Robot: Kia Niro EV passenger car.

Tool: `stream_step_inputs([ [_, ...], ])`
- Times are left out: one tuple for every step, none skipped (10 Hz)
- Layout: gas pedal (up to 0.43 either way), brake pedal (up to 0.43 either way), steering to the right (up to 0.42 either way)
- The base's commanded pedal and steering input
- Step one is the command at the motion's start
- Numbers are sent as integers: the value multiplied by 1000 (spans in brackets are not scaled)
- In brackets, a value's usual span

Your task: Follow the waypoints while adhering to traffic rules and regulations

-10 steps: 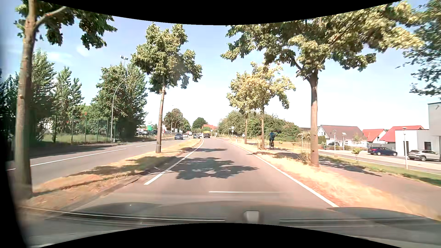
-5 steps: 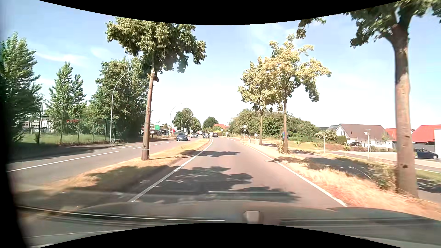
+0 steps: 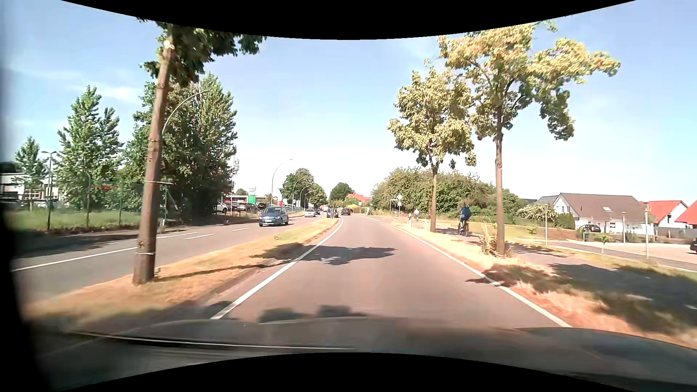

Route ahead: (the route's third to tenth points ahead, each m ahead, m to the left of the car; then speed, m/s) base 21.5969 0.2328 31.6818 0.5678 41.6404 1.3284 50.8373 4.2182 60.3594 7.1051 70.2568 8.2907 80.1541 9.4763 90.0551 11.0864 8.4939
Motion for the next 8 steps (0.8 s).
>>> stream_step_inputs([
  [331,6,-9],
  [331,6,-6],
  [331,6,-6],
  [319,6,-6],
  [319,6,-5],
  [311,0,-5],
  [299,6,-5],
  [299,6,-5],
])
